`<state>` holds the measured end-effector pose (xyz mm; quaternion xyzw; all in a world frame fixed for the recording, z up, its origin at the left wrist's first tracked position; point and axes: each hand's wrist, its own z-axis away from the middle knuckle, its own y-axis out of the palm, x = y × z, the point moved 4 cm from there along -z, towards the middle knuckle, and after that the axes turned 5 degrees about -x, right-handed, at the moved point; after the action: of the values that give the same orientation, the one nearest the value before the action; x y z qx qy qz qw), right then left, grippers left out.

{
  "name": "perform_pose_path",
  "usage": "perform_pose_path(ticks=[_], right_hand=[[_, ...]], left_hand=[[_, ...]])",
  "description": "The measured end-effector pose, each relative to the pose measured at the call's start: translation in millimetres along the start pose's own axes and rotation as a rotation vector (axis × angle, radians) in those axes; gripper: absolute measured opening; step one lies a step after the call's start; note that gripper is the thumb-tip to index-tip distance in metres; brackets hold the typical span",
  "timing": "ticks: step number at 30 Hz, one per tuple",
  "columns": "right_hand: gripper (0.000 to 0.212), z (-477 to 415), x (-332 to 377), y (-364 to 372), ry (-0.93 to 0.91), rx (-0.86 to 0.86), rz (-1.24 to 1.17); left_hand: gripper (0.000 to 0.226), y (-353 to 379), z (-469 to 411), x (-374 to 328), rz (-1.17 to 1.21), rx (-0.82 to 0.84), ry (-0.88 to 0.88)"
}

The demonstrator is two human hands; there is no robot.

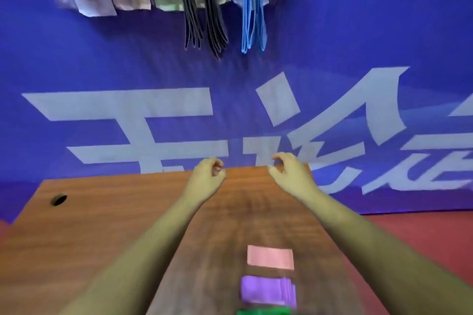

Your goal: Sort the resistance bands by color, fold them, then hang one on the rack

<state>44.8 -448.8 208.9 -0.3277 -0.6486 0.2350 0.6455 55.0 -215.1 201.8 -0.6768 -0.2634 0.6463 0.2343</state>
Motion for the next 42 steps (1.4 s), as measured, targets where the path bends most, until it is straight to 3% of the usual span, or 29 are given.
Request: perform_pose_path(ticks=[6, 15, 23, 33, 42], right_hand=[[0.034, 62, -77, 81, 0.174, 0.216, 0.074], [0.036, 114, -143, 163, 0.287, 0.416, 0.122], [0.045, 113, -167, 208, 0.243, 0.424, 0.075], [0.044, 111, -178, 219, 0.202, 0.402, 0.101], [0.017, 104, -170, 207, 0.103, 0.372, 0.109]], left_hand=[[0.02, 80, 46, 77, -0.094, 0.246, -0.161], [0.03, 176, 86, 143, -0.147, 0.5, -0.195], [0.04, 219, 95, 175, -0.041, 0.542, -0.093], [0.023, 239, 80, 190, -0.094, 0.61, -0.089], [0.01, 230, 72, 179, -0.079, 0.618, -0.018]])
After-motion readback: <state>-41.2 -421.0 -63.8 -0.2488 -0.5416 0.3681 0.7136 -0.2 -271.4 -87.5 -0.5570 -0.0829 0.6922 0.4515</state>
